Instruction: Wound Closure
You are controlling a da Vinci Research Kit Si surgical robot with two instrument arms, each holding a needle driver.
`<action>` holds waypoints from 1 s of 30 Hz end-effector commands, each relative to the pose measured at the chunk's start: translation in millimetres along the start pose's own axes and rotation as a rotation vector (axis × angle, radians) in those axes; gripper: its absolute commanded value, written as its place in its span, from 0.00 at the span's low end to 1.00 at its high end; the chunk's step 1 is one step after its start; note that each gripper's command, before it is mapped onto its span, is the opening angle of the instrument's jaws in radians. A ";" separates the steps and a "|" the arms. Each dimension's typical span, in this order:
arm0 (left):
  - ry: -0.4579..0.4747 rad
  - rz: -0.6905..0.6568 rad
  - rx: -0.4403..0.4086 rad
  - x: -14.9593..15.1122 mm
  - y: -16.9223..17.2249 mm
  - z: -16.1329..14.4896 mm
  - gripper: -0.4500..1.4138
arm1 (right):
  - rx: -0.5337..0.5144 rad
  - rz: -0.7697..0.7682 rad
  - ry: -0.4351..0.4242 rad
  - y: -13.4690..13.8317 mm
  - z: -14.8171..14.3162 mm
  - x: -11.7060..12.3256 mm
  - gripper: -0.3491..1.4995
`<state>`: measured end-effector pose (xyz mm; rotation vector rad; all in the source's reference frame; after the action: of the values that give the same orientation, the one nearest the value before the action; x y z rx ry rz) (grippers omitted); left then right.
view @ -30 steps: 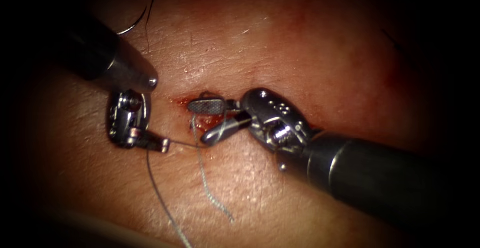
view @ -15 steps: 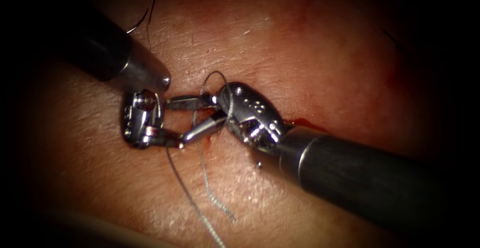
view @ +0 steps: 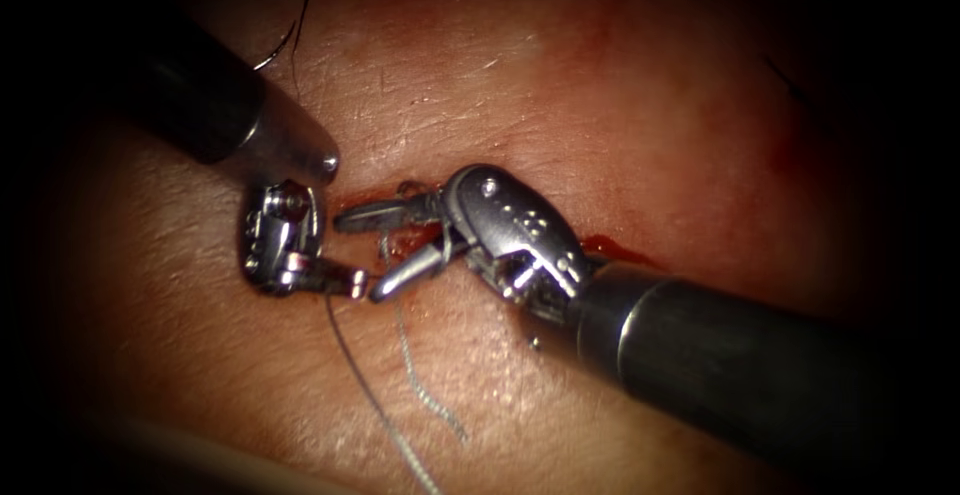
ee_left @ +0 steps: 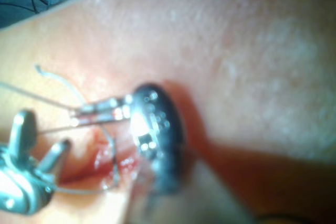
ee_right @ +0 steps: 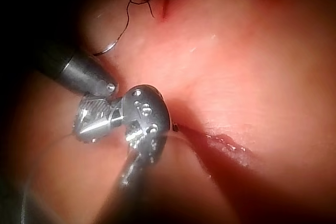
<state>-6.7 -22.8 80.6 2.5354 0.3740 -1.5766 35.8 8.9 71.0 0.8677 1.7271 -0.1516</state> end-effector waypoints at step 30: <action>0.025 -0.026 -0.080 2.7 0.5 -0.7 0.00 | 0.719 -0.337 -0.535 -1.0 0.3 -3.4 0.50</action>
<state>-4.7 -21.9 78.1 2.4960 0.4677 -1.4986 34.9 6.5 73.1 0.9269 1.2481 -1.2035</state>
